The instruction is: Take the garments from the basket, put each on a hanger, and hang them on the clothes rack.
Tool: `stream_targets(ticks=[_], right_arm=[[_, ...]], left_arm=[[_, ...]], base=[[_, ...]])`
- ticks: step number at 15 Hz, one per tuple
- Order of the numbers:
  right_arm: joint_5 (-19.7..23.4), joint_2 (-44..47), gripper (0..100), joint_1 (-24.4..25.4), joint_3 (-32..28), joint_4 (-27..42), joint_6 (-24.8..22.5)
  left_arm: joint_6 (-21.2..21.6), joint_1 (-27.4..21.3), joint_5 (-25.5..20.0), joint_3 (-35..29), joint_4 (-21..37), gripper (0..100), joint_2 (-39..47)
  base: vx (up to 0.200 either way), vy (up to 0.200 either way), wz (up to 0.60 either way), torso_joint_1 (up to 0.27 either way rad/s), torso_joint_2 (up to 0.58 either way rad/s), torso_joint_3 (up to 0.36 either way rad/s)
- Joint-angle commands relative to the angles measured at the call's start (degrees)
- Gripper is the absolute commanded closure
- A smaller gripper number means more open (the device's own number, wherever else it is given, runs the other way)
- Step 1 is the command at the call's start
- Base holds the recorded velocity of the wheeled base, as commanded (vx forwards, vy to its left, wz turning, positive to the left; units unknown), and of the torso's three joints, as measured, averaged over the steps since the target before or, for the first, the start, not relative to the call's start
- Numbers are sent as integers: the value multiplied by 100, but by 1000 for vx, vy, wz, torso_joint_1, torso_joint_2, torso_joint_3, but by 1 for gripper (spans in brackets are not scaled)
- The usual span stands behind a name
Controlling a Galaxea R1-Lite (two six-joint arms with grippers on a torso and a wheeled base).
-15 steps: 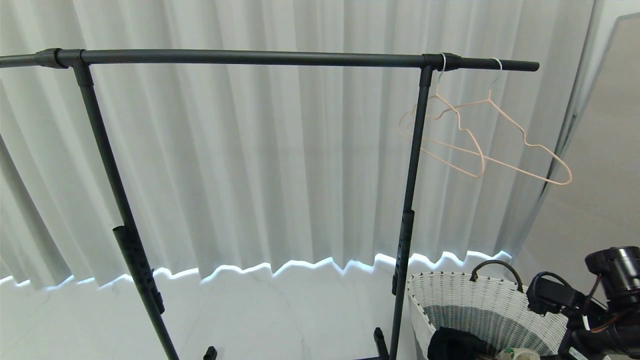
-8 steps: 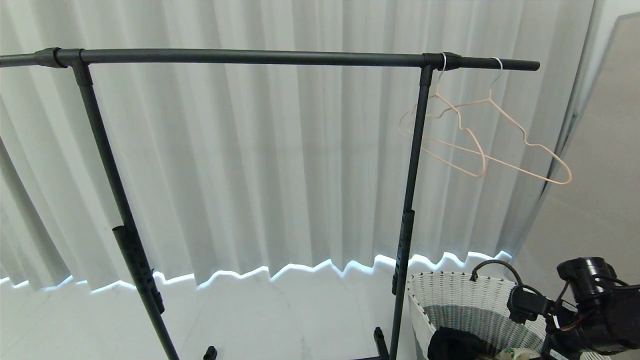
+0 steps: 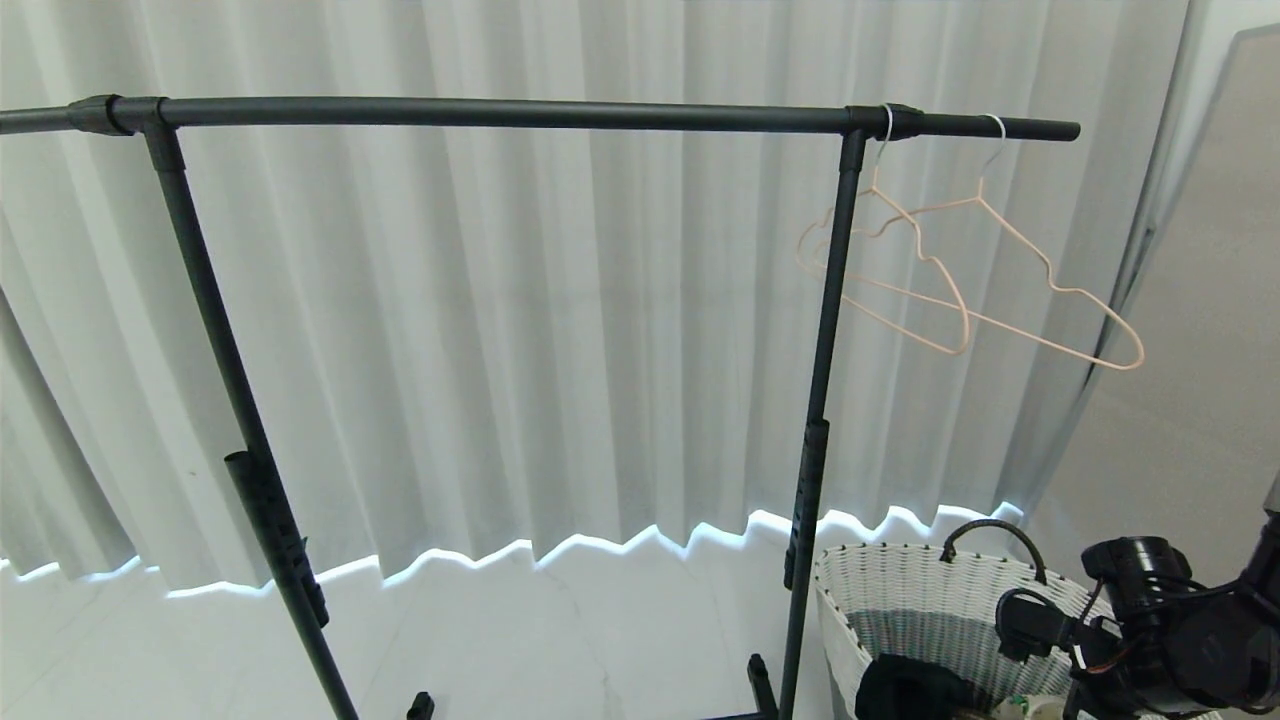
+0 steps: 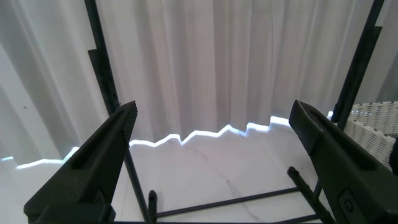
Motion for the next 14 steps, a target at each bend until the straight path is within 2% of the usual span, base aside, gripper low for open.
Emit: stream_targets(ticks=[1,3,6,7,11,14], right_arm=[[-10,180,0,2,-89,-40,-2],[-230,312,0,-33,-177,-216,-2],[-274,576,0,-33,-177,-813,7],[-283,593,100,-33,-185,-884,-2],[-353,312,100,-33,-62,-1033,42],[-353,-672,100,-60,254,-848,59]], left_arm=[[2,0,1,0,-1,0,0],[2,0,1,0,-1,0,0],[2,0,1,0,-1,0,0],[2,0,1,0,-1,0,0],[2,0,1,0,-1,0,0],[2,0,1,0,-1,0,0]], base=[[0,0,0,0,0,0],[0,0,0,0,0,0],[0,0,0,0,0,0],[0,0,0,0,0,0],[0,0,0,0,0,0],[0,0,0,0,0,0]])
